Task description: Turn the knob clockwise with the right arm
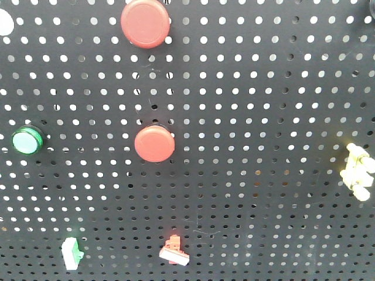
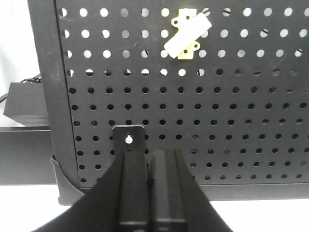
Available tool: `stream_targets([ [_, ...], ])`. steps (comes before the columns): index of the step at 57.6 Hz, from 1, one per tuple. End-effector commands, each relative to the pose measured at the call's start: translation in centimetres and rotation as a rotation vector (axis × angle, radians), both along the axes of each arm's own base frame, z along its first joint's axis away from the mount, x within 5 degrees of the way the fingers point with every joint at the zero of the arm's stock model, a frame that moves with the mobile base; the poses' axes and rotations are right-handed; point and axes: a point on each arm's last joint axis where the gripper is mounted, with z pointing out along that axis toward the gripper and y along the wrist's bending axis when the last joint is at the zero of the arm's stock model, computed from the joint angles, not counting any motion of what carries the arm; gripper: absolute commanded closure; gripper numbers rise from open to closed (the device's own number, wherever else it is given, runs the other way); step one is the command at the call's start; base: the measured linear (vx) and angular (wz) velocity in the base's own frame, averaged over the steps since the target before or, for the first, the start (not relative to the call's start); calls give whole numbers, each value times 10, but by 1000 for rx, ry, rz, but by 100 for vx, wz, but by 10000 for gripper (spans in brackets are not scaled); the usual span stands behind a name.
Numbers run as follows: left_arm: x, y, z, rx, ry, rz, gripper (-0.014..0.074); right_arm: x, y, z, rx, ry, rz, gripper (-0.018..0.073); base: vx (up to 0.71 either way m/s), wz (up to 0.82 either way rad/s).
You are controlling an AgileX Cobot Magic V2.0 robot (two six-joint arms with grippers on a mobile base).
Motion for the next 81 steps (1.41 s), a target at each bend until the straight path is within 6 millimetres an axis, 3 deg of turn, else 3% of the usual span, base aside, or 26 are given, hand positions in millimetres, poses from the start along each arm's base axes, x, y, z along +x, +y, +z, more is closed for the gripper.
stream_targets([
  [1,0,0,5,-11,-84,0,603,9,4,-8,-9,-58,15,568,0,0],
  [13,0,0,5,-11,-84,0,603,34,12,-59,-60,104,15,568,0,0],
  [15,0,0,5,-11,-84,0,603,41,14,-76,-76,159,16,568,0,0],
  [25,0,0,5,-11,-84,0,603,51,17,-107,-122,232,10,568,0,0],
  [37,0,0,5,-11,-84,0,603,47,25,-141,173,145,107,568,0,0],
  [49,0,0,5,-11,-84,0,603,39,21,-187,229,89,88,568,0,0],
  [56,0,0,5,-11,-84,0,603,46,19,-210,288,112,10,568,0,0],
  [63,0,0,5,-11,-84,0,603,50,17,-226,333,66,-39,568,0,0],
  [81,0,0,5,-11,-84,0,603,50,16,-226,217,38,-62,568,0,0],
])
